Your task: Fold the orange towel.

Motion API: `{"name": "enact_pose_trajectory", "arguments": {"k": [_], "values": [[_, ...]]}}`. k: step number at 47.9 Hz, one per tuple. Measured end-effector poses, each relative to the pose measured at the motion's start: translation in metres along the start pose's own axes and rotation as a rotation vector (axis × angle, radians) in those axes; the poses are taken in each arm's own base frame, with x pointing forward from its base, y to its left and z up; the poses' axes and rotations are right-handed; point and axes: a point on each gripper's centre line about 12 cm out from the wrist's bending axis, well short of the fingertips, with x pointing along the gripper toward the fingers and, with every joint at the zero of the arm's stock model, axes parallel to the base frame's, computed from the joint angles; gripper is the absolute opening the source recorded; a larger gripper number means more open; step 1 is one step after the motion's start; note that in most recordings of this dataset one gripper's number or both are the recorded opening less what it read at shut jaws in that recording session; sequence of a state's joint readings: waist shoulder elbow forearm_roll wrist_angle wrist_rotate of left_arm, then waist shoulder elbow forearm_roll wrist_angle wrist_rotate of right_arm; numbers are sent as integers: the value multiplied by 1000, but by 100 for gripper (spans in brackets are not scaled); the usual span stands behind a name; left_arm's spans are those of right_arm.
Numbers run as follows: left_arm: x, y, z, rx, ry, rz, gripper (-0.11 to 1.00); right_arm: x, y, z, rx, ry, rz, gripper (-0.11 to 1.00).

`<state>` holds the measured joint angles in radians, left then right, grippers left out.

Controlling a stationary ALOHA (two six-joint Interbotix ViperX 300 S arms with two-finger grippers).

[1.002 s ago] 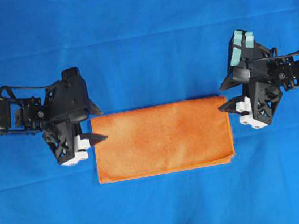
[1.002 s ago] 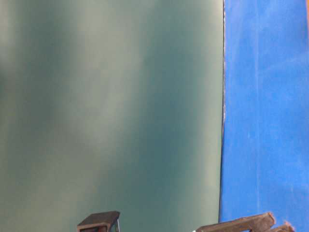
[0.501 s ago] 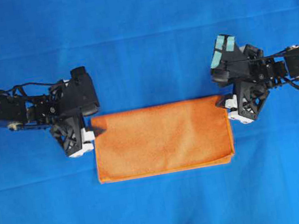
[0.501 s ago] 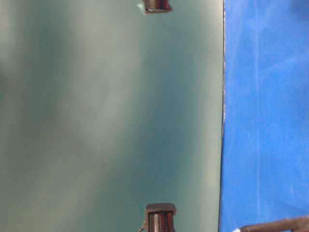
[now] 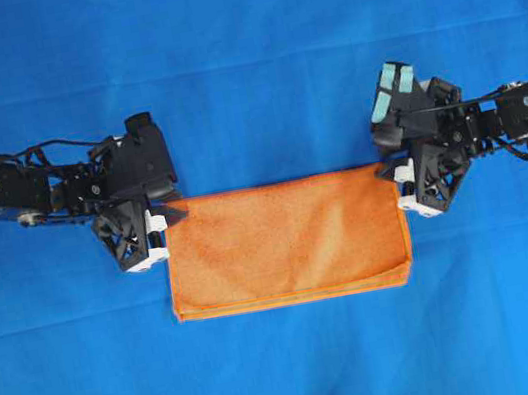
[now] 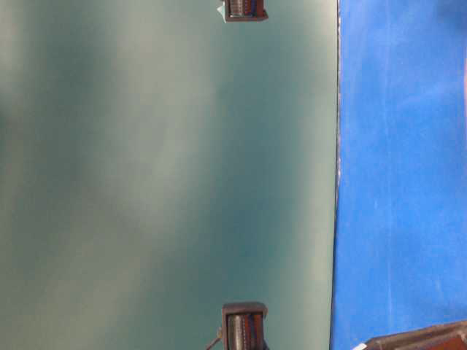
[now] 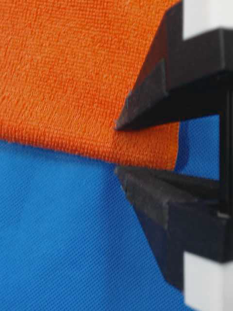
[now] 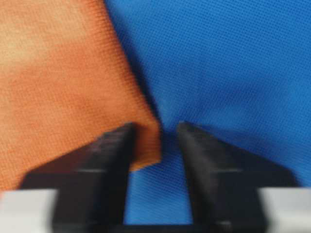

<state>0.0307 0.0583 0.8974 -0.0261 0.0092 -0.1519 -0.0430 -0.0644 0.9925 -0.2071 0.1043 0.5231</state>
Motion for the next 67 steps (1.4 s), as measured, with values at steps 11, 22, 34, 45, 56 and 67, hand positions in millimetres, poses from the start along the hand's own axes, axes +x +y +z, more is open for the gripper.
{"name": "enact_pose_trajectory", "arguments": {"k": [11,22,34,45,56,67], "values": [[0,-5,4,15,61,1,3,-1,5,-1,-19,0,11,3],[-2,-6,7,19,68,1,3,-3,7,-1,-22,-3,13,3],[-33,-11,28,18,39,-8,3,-34,7,9,-18,-34,1,3],[-69,-16,53,22,-7,-20,3,-88,10,26,-22,-128,6,3],[-98,-19,70,30,-62,-31,3,-125,17,31,-47,-219,40,3],[-108,-20,74,31,-92,-36,3,-127,17,31,-53,-226,41,3]]}}
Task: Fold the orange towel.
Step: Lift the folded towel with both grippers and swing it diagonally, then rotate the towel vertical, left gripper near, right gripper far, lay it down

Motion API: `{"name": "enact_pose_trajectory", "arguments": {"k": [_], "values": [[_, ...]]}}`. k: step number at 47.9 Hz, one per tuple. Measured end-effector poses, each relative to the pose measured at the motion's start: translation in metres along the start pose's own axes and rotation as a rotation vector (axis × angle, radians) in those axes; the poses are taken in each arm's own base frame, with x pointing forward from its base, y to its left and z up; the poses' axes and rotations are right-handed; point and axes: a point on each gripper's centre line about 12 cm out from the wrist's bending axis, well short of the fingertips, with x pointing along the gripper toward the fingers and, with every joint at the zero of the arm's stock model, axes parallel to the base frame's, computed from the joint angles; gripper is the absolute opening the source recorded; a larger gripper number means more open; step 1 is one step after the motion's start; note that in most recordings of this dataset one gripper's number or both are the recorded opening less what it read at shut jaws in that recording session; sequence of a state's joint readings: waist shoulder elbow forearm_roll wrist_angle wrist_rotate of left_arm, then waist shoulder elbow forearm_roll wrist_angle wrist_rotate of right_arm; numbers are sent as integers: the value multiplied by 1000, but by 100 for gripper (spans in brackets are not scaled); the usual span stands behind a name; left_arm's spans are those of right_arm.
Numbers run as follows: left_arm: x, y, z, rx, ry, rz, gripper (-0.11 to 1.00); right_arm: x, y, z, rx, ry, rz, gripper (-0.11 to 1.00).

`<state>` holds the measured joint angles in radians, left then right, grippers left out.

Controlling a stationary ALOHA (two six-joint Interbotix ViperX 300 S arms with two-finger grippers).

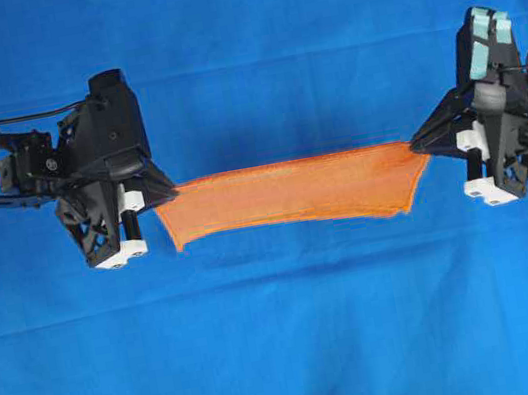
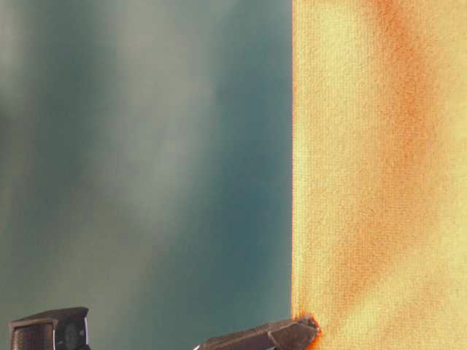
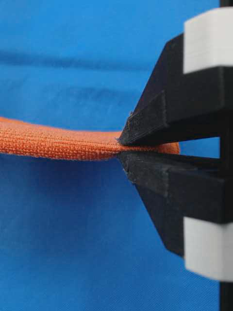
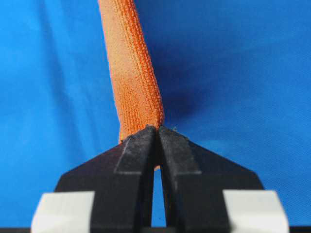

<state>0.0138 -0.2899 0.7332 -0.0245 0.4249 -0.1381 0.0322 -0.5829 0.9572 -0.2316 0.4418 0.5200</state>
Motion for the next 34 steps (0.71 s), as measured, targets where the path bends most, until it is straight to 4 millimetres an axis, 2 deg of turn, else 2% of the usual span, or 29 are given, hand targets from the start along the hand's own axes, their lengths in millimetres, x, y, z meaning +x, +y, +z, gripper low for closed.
{"name": "enact_pose_trajectory", "arguments": {"k": [14,26,34], "values": [[1,-9,4,17,-44,-23,3,11,-7,2,-39,21,-50,3],[20,-43,16,79,-152,-102,3,24,-51,18,-6,30,-201,3],[43,-63,34,120,-192,-134,3,34,-81,37,-13,17,-292,3]]}}
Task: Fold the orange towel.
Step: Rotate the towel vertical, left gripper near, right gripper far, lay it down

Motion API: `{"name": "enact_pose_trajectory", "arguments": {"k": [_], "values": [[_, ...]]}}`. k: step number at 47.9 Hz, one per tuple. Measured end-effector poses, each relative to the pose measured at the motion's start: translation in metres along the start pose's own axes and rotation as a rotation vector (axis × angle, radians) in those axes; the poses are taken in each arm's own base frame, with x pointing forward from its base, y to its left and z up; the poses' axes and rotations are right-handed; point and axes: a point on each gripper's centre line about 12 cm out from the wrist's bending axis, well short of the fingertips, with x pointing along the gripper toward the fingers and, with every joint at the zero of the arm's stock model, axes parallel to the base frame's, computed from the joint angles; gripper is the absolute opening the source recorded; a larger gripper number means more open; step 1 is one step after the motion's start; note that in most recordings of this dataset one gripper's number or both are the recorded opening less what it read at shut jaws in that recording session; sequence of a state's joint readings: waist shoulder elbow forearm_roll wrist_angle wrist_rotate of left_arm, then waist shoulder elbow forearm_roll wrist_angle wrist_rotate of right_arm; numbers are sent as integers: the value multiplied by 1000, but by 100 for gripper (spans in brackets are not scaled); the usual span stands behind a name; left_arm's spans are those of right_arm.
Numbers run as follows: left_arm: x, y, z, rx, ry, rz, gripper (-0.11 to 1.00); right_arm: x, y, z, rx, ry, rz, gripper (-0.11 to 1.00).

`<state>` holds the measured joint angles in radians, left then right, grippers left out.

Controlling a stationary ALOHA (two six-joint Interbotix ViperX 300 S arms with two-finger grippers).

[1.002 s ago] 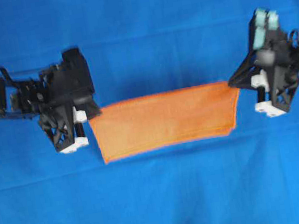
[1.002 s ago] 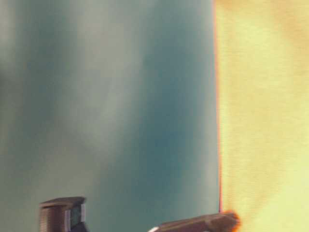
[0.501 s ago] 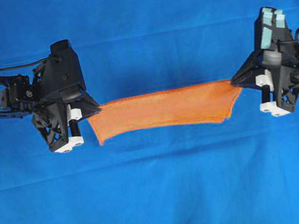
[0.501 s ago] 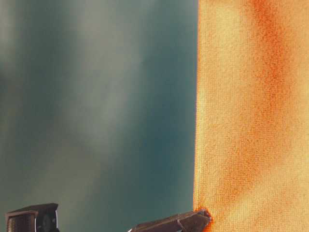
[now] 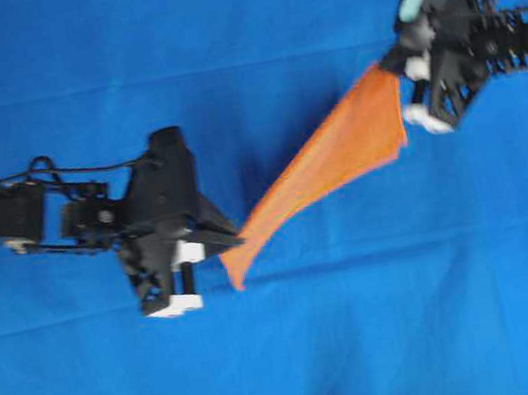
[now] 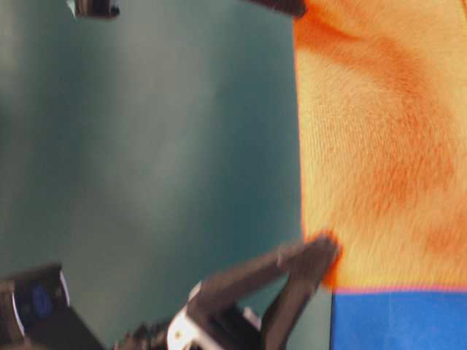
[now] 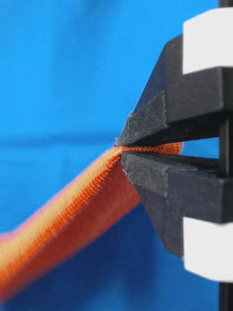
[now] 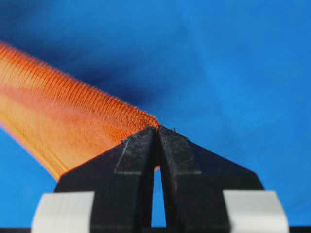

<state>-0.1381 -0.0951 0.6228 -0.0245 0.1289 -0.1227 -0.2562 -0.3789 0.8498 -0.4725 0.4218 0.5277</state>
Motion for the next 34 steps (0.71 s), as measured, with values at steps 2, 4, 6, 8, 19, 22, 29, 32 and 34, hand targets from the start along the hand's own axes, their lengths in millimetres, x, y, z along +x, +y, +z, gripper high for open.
{"name": "enact_pose_trajectory", "arguments": {"k": [2,4,6,8,19,22,29,32,34], "values": [[8,-3,6,21,-13,-6,3,4,-5,5,2,-6,-14,3],[17,-7,13,47,-23,-12,3,10,-10,11,-4,-12,-28,3],[25,-11,19,79,-32,-19,3,14,-14,18,-5,-23,-37,3],[32,-14,24,108,-39,-23,3,19,-17,25,-12,-36,-43,3],[60,-22,55,242,-87,-26,3,43,-19,59,-58,-75,-59,3],[63,-22,59,261,-93,-25,3,48,-19,67,-66,-79,-63,3],[70,-22,58,272,-84,-23,3,55,-17,77,-70,-85,-64,3],[71,-21,57,272,-80,-23,3,55,-18,78,-73,-86,-65,3],[72,-21,56,272,-80,-23,3,55,-18,77,-73,-84,-66,3]]}}
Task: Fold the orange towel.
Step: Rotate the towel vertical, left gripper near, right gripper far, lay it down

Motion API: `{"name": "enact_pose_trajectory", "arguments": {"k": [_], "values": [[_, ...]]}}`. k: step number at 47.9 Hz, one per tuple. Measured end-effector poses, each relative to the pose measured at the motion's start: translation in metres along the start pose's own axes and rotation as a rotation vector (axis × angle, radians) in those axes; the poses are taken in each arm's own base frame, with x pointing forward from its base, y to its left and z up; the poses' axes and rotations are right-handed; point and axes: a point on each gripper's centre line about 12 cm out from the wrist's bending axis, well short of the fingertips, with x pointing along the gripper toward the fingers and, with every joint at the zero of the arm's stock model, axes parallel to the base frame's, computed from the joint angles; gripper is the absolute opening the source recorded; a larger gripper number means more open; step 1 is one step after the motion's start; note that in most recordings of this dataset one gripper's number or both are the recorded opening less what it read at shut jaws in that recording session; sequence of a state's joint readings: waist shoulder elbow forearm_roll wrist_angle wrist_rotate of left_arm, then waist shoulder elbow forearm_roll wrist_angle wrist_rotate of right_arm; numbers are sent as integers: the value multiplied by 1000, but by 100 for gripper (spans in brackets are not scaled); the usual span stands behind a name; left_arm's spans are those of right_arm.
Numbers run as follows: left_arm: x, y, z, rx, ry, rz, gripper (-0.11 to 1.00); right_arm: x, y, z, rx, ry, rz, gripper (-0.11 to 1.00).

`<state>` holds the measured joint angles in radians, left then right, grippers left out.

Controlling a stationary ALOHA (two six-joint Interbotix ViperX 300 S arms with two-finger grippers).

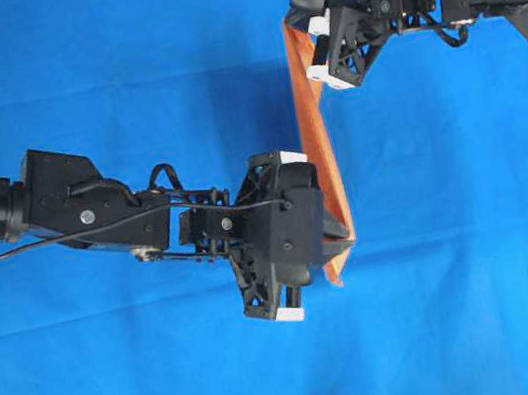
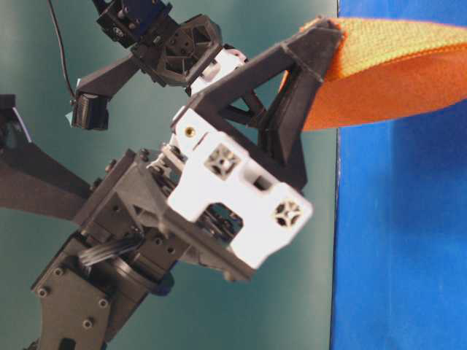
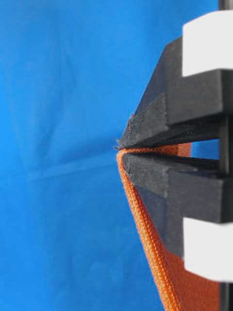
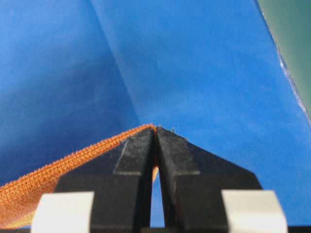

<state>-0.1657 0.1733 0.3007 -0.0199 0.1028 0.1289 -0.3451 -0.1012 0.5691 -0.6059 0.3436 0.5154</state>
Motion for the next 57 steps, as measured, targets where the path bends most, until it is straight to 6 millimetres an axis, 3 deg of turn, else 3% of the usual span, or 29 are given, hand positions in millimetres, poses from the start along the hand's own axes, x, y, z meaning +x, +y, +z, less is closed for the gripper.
{"name": "enact_pose_trajectory", "arguments": {"k": [8,26,33,41,57], "values": [[13,0,-1,2,-11,2,3,-4,-2,-5,-1,21,-14,3],[65,4,28,50,-112,18,3,-48,-12,-36,9,19,-35,3],[69,5,33,51,-120,19,3,-51,-12,-39,11,17,-35,3],[70,4,25,18,-97,14,3,-35,-6,-42,-1,39,-14,3],[46,-7,-34,-46,36,-8,3,24,13,-28,-13,27,62,3]]}}
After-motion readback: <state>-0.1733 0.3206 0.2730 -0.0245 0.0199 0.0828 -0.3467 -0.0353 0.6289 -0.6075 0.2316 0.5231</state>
